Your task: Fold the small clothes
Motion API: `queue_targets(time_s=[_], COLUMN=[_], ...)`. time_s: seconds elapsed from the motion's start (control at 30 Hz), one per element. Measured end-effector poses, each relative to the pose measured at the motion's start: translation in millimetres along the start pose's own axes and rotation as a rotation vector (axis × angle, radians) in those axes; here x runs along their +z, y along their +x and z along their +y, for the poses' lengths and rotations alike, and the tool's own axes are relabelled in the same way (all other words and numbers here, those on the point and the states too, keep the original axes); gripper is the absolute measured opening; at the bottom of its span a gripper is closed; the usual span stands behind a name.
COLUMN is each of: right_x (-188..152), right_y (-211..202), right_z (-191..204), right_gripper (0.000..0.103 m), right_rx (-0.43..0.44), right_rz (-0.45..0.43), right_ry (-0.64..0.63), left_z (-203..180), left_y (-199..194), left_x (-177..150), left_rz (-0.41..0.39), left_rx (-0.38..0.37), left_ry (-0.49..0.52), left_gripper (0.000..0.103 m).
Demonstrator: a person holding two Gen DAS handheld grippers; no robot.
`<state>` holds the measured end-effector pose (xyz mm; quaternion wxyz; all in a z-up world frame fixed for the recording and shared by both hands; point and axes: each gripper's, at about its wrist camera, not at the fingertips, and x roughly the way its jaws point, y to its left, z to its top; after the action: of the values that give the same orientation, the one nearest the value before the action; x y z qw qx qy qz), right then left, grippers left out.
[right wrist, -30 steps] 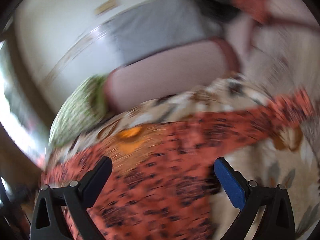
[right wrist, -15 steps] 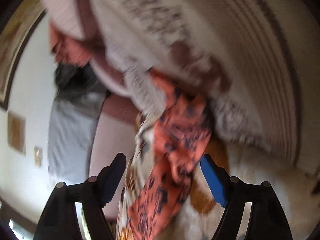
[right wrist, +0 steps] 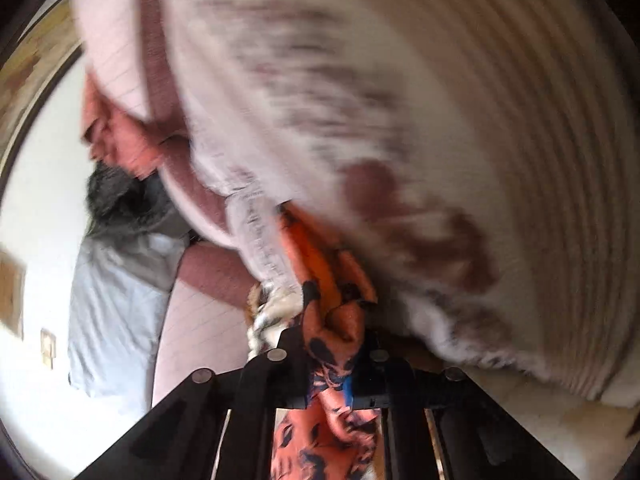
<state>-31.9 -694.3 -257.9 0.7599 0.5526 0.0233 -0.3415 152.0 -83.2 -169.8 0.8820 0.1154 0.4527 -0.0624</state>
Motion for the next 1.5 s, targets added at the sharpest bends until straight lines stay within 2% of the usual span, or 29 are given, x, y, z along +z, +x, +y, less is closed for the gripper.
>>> queue_targets(time_s=[0.1,0.2,0.37,0.47,0.6,0.67,0.7,0.77,0.8,0.87,0.9,0.93,1.0,1.1,1.13,1.23,1.3,1.43,1.5], right_x=[-15.7,-46.6,-133.8,-219.4,-335.1,-392.3,-423.3,-477.9,-504.9,-544.2,-560.6,-566.8,-569.0,-542.3,-525.0,-465.3,-418.5,-341.4,-311.3], right_y=[-16.9,-35.8,-58.4,-67.7,-63.1,-58.5,-54.9,-48.2,-42.8,-32.1,-29.8,-33.1,-43.4,-57.7,-60.8,-68.7,-71.2,-62.5,-56.9], right_z=[38.6,94.3,189.9,235.0,269.5,277.4,281.4,285.1,286.8,282.8,277.0,270.2,264.0,262.2,260.9,253.9,244.8,200.3,172.4], right_gripper=[0.008,0.008,0.008,0.008,0.008,0.008,0.012,0.014,0.019,0.030,0.042,0.062,0.072,0.072,0.072,0.072,0.072,0.072,0.072], right_rx=[0.076,0.167,0.303,0.369,0.400,0.393,0.375,0.324,0.287,0.274,0.282,0.292,0.359,0.453,0.461,0.461,0.426,0.396,0.398], right_rz=[0.038,0.098,0.212,0.302,0.445,0.531,0.576,0.658,0.703,0.823,0.893,0.924,0.968,0.972,0.947,0.869,0.813,0.771,0.756], right_ry=[-0.080,-0.178,-0.315,-0.367,-0.388,-0.395,-0.411,-0.493,-0.547,-0.578,-0.566,-0.557,-0.541,-0.604,-0.630,-0.673,-0.693,-0.608,-0.550], left_z=[19.3,47.9,107.3,147.0,197.2,223.4,233.1,251.6,258.8,267.7,268.6,270.0,267.4,252.5,243.4,220.7,203.0,165.9,149.1], left_y=[-5.9,-12.5,-26.0,-34.8,-45.3,-50.3,-51.7,-53.6,-54.0,-53.6,-53.4,-52.0,-48.1,-41.0,-35.5,-17.9,-2.4,43.3,67.4], left_x=[-4.5,-10.2,-28.4,-40.3,-55.0,-63.2,-66.9,-75.8,-79.8,-86.1,-88.1,-89.7,-89.3,-80.7,-74.0,-54.5,-38.7,-0.1,18.0], left_rz=[-0.024,-0.055,-0.103,-0.130,-0.141,-0.148,-0.147,-0.140,-0.137,-0.131,-0.127,-0.122,-0.110,-0.110,-0.108,-0.104,-0.107,-0.063,-0.033], left_rx=[-0.024,-0.033,-0.021,0.023,0.081,0.115,0.128,0.143,0.147,0.156,0.158,0.158,0.151,0.114,0.073,-0.022,-0.071,-0.153,-0.168], left_ry=[-0.031,-0.077,-0.158,-0.205,-0.268,-0.303,-0.317,-0.351,-0.367,-0.389,-0.393,-0.398,-0.401,-0.379,-0.364,-0.348,-0.337,-0.324,-0.332], left_gripper=[0.103,0.103,0.103,0.103,0.103,0.103,0.103,0.103,0.103,0.103,0.103,0.103,0.103,0.103,0.103,0.103,0.103,0.103,0.098])
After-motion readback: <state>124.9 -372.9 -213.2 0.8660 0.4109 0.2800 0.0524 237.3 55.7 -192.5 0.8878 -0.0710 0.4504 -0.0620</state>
